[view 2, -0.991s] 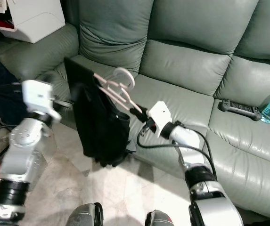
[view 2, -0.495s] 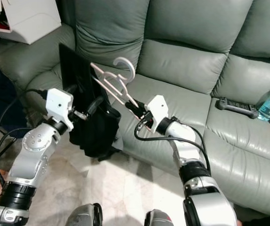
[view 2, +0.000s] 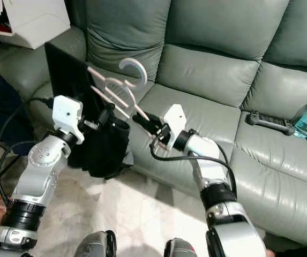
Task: Hang hanger
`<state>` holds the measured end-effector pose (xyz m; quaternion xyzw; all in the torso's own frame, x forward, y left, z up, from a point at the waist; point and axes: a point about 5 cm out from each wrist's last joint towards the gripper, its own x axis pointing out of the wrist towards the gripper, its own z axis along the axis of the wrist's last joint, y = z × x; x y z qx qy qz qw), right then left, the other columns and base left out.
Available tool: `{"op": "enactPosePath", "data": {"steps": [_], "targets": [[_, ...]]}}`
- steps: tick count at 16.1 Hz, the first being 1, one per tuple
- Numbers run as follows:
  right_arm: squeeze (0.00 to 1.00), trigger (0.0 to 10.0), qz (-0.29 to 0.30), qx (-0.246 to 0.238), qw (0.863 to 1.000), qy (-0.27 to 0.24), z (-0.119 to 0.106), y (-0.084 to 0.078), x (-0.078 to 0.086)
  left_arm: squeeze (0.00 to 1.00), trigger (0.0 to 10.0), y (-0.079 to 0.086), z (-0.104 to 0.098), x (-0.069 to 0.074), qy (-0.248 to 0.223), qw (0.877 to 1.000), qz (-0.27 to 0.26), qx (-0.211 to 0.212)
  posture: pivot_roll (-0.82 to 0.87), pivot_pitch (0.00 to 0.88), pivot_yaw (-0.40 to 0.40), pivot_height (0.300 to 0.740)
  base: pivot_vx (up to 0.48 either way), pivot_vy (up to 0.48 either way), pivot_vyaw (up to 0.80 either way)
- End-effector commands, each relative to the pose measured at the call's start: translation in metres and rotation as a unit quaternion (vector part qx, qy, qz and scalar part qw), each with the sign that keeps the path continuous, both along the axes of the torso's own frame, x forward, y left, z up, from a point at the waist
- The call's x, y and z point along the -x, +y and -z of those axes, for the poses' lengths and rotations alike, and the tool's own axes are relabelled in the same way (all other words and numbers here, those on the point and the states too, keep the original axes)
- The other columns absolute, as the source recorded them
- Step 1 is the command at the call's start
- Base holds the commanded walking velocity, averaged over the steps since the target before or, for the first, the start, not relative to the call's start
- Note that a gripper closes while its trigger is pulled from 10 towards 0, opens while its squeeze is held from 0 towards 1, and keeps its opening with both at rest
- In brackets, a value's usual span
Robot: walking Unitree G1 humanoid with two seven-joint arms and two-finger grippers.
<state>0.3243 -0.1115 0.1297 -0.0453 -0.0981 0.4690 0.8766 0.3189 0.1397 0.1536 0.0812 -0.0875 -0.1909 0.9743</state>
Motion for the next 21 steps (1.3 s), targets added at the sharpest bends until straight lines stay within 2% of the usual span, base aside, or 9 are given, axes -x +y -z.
{"op": "enactPosePath", "data": {"steps": [1,3,4,6,10,13,21], "targets": [[0.0,10.0,-0.017,-0.023,0.999,-0.027,-0.014,0.003,0.002,0.0,4.8,0.005,0.0,-0.002,-0.004,1.0,-0.016,-0.003,-0.02,0.089,0.018,0.74,0.0,0.0,0.0],[0.0,10.0,-0.025,-0.017,0.999,-0.023,-0.013,0.001,0.006,0.0,3.7,0.012,-0.002,-0.006,-0.006,0.999,-0.036,-0.003,-0.02,0.089,0.018,0.74,0.0,0.0,0.0],[0.0,10.0,-0.028,-0.014,0.999,-0.02,-0.011,0.0,0.007,0.0,2.1,0.015,-0.002,-0.007,-0.006,0.999,-0.04,-0.004,-0.03,0.086,0.018,0.74,0.0,0.0,0.0],[0.0,10.0,-0.028,-0.011,0.999,-0.018,-0.01,-0.001,0.008,0.0,0.2,0.018,-0.004,-0.008,-0.009,0.999,-0.043,-0.005,-0.03,0.082,0.019,0.74,0.0,0.0,0.0],[0.0,10.0,-0.029,-0.001,0.999,-0.017,-0.008,-0.003,0.008,0.0,0.0,0.025,-0.006,-0.008,-0.013,0.999,-0.043,-0.007,-0.03,0.08,0.019,0.74,0.0,0.0,0.0],[0.0,10.0,-0.031,0.003,0.999,-0.014,-0.008,-0.004,0.009,0.0,0.0,0.028,-0.006,-0.007,-0.012,0.999,-0.022,-0.028,-0.02,0.081,0.018,0.74,0.0,0.0,0.0],[0.0,10.0,-0.029,0.012,0.999,-0.003,-0.003,-0.006,0.012,0.0,0.0,0.023,-0.01,-0.008,-0.019,0.998,0.03,-0.058,-0.03,0.084,0.019,0.74,0.0,0.0,0.0]]}}
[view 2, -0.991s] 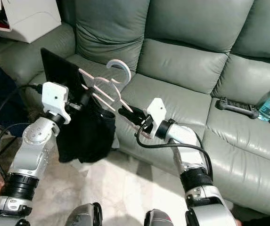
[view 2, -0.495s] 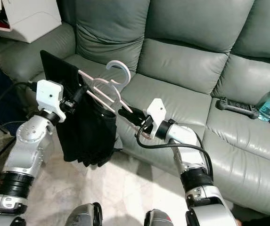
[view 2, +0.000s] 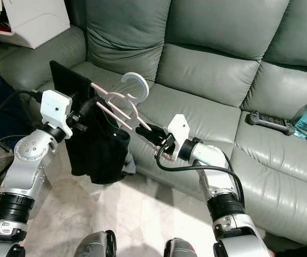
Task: Hang hanger
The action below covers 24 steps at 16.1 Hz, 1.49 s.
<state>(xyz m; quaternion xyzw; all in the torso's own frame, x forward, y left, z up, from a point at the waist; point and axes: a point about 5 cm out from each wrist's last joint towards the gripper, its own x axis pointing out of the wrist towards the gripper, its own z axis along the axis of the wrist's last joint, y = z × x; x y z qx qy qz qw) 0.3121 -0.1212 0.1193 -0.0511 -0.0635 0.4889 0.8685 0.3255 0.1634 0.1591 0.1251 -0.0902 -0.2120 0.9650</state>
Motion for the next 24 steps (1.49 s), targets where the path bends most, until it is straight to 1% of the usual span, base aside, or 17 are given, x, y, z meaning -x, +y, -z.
{"op": "enactPosePath", "data": {"steps": [1,2,3,7,10,15,18,19,20,21,22,23,24], "targets": [[0.0,10.0,-0.009,-0.017,0.999,-0.027,-0.014,0.003,-0.001,0.0,0.0,-0.002,-0.006,0.0,-0.013,0.999,0.024,-0.032,-0.02,0.086,0.015,0.74,0.0,0.0,0.0],[0.0,10.0,-0.009,-0.013,1.0,-0.027,-0.014,0.001,-0.002,0.0,0.0,-0.001,-0.012,-0.001,-0.017,0.999,0.03,-0.029,-0.02,0.086,0.015,0.74,0.0,0.0,0.0],[0.0,10.0,-0.008,-0.01,1.0,-0.026,-0.013,0.0,-0.003,0.0,0.0,0.0,-0.016,-0.002,-0.022,0.998,0.037,-0.036,-0.02,0.086,0.015,0.74,0.0,0.0,0.0],[0.0,10.0,0.0,-0.007,1.0,-0.025,-0.013,0.0,-0.004,0.0,0.0,0.002,-0.021,-0.004,-0.032,0.997,0.043,-0.052,-0.02,0.088,0.016,0.74,0.0,0.0,0.0],[0.0,10.0,0.002,-0.005,1.0,-0.022,-0.01,-0.001,-0.002,0.0,0.0,0.004,-0.024,-0.006,-0.038,0.997,0.04,-0.053,-0.02,0.089,0.017,0.74,0.0,0.0,0.0],[0.0,10.0,0.013,0.003,1.0,-0.023,-0.009,-0.002,-0.005,0.0,0.0,0.005,-0.028,-0.006,-0.045,0.996,0.042,-0.058,-0.01,0.09,0.017,0.74,0.0,0.0,0.0],[0.0,10.0,0.032,0.016,0.999,-0.008,-0.003,0.0,-0.008,0.0,0.0,0.005,-0.036,-0.006,-0.065,0.996,0.034,-0.052,-0.01,0.09,0.017,0.74,0.0,0.0,0.0],[0.0,10.0,0.053,0.033,0.998,0.013,0.003,0.0,-0.011,0.0,0.0,-0.003,-0.042,-0.001,-0.081,0.995,0.045,-0.049,-0.01,0.091,0.015,0.74,0.0,0.0,0.0],[0.0,10.0,0.061,0.036,0.997,0.021,0.005,0.0,-0.012,0.0,0.0,-0.008,-0.044,0.001,-0.086,0.994,0.055,-0.049,-0.01,0.091,0.014,0.74,0.0,0.0,0.0],[0.0,10.0,0.082,0.033,0.995,0.05,0.011,-0.001,-0.016,0.0,0.0,-0.021,-0.044,0.008,-0.092,0.991,0.085,-0.053,-0.01,0.091,0.013,0.74,0.0,0.0,0.0],[0.0,10.0,0.091,0.034,0.994,0.059,0.012,-0.001,-0.018,0.0,0.0,-0.028,-0.044,0.012,-0.094,0.989,0.103,-0.059,-0.01,0.09,0.013,0.74,0.0,0.0,0.0],[0.0,10.0,0.105,0.033,0.992,0.067,0.012,-0.001,-0.023,0.0,0.0,-0.034,-0.04,0.016,-0.083,0.988,0.123,-0.048,-0.01,0.088,0.015,0.74,0.0,0.0,0.0],[0.0,10.0,0.125,0.025,0.988,0.092,0.013,-0.001,-0.028,0.0,0.0,-0.037,-0.038,0.018,-0.079,0.987,0.133,-0.045,-0.01,0.088,0.015,0.74,0.0,0.0,0.0]]}}
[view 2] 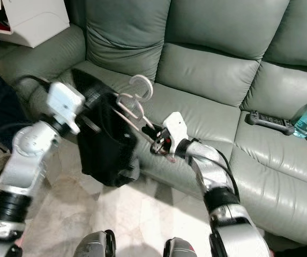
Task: Hang hanger
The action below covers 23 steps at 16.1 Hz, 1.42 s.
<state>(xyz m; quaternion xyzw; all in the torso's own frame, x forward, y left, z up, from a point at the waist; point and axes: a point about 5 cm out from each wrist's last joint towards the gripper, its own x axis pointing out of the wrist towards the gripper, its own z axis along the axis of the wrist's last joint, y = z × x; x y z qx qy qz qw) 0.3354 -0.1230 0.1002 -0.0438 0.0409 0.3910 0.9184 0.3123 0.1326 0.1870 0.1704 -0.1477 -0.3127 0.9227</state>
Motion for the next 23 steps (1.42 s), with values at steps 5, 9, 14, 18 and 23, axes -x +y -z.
{"op": "enactPosePath", "data": {"steps": [5,9,14,18,23], "targets": [[0.0,10.0,0.072,-0.073,0.995,-0.016,-0.035,0.006,-0.028,0.0,0.0,-0.015,0.019,0.016,0.035,0.998,0.044,-0.007,-0.01,0.08,0.019,0.74,0.0,0.0,0.0],[0.0,10.0,0.107,-0.13,0.984,-0.053,-0.061,0.006,-0.038,0.0,0.0,-0.021,0.038,0.025,0.067,0.996,0.062,-0.022,-0.01,0.075,0.022,0.74,0.0,0.0,0.0],[0.0,10.0,0.116,-0.157,0.978,-0.069,-0.07,0.006,-0.04,0.0,0.0,-0.03,0.048,0.033,0.087,0.993,0.08,-0.026,-0.02,0.075,0.024,0.74,0.0,0.0,0.0],[0.0,10.0,0.056,-0.1,0.988,-0.1,-0.06,0.02,-0.026,0.96,10.0,-0.038,0.048,0.033,0.093,0.993,0.074,-0.014,-0.02,0.079,0.022,0.74,0.0,0.0,0.0],[0.0,10.0,0.012,-0.078,0.987,-0.138,-0.059,0.018,-0.014,1.0,10.0,-0.034,0.057,0.036,0.107,0.989,0.09,-0.04,-0.02,0.079,0.02,0.74,0.0,0.0,0.0]]}}
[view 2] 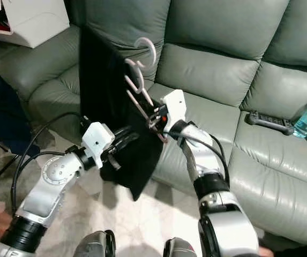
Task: Hang hanger
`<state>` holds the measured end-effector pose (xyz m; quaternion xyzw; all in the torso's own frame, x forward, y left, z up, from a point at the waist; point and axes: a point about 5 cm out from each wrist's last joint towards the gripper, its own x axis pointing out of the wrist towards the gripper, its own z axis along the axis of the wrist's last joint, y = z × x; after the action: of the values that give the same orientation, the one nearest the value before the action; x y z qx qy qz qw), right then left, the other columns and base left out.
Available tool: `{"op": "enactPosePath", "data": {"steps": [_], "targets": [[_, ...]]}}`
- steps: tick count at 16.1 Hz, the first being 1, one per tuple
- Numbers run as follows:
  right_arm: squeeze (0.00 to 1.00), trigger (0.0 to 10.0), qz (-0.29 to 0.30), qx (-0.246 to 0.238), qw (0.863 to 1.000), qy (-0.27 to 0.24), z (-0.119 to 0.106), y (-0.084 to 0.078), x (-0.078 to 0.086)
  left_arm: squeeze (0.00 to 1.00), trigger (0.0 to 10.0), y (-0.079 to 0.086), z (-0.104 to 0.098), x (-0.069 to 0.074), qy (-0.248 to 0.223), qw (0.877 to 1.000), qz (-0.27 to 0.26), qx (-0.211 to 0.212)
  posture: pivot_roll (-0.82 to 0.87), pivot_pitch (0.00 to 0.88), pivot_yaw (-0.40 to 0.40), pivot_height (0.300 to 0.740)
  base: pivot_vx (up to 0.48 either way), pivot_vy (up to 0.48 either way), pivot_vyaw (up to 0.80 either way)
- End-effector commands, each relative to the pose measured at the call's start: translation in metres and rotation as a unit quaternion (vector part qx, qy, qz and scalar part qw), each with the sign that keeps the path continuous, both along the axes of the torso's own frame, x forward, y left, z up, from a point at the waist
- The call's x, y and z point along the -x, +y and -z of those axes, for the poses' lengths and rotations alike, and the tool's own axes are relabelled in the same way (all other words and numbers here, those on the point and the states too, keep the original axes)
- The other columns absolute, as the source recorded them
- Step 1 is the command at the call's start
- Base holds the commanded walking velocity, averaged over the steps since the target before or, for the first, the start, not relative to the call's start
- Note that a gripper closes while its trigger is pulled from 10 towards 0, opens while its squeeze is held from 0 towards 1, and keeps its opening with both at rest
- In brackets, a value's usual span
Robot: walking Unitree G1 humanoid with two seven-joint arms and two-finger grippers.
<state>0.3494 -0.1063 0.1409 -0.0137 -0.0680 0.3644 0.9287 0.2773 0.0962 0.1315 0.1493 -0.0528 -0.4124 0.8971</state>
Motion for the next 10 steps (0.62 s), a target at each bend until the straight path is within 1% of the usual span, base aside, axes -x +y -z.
{"op": "enactPosePath", "data": {"steps": [1,2,3,4,5,6,7,8,9,10], "targets": [[0.0,10.0,-0.016,0.002,0.999,-0.051,-0.015,-0.003,0.003,1.0,10.0,0.009,0.001,0.001,-0.003,1.0,0.004,-0.016,-0.02,0.081,0.018,0.74,0.0,0.0,0.0],[0.0,10.0,-0.028,0.009,0.998,-0.052,-0.012,-0.007,0.007,1.0,10.0,0.018,0.001,0.0,-0.004,1.0,-0.001,-0.03,-0.02,0.081,0.016,0.74,0.0,0.0,0.0],[0.0,10.0,-0.035,0.011,0.998,-0.05,-0.011,-0.009,0.009,1.0,10.0,0.023,0.002,-0.001,-0.006,0.999,-0.004,-0.038,-0.02,0.082,0.016,0.74,0.0,0.0,0.0],[0.0,10.0,-0.052,0.019,0.997,-0.045,-0.007,-0.012,0.014,1.0,10.0,0.033,0.002,-0.003,-0.014,0.998,-0.013,-0.058,-0.01,0.085,0.016,0.74,0.0,0.0,0.0],[0.0,10.0,-0.082,0.029,0.996,-0.032,-0.002,-0.016,0.021,1.0,10.0,0.046,0.001,-0.007,-0.027,0.996,-0.026,-0.082,-0.01,0.085,0.016,0.74,0.0,0.0,0.0],[0.0,10.0,-0.122,0.063,0.99,-0.018,0.008,-0.023,0.033,1.0,10.0,0.065,-0.004,-0.014,-0.061,0.99,-0.055,-0.116,-0.01,0.085,0.016,0.74,0.0,0.0,0.0],[0.0,10.0,-0.146,0.082,0.986,-0.007,0.013,-0.029,0.039,1.0,10.0,0.074,-0.005,-0.017,-0.079,0.985,-0.063,-0.141,-0.02,0.087,0.013,0.74,0.0,0.0,0.0],[0.0,10.0,-0.172,0.109,0.979,0.006,0.02,-0.039,0.049,1.0,10.0,0.086,-0.01,-0.021,-0.106,0.977,-0.077,-0.166,-0.02,0.088,0.012,0.74,0.0,0.0,0.0],[0.0,10.0,-0.18,0.117,0.977,0.011,0.022,-0.042,0.051,1.0,10.0,0.089,-0.011,-0.022,-0.114,0.975,-0.085,-0.172,-0.02,0.088,0.012,0.74,0.0,0.0,0.0],[0.0,10.0,-0.193,0.133,0.972,0.019,0.025,-0.049,0.056,1.0,10.0,0.094,-0.012,-0.023,-0.131,0.969,-0.092,-0.187,-0.02,0.088,0.012,0.74,0.0,0.0,0.0]]}}
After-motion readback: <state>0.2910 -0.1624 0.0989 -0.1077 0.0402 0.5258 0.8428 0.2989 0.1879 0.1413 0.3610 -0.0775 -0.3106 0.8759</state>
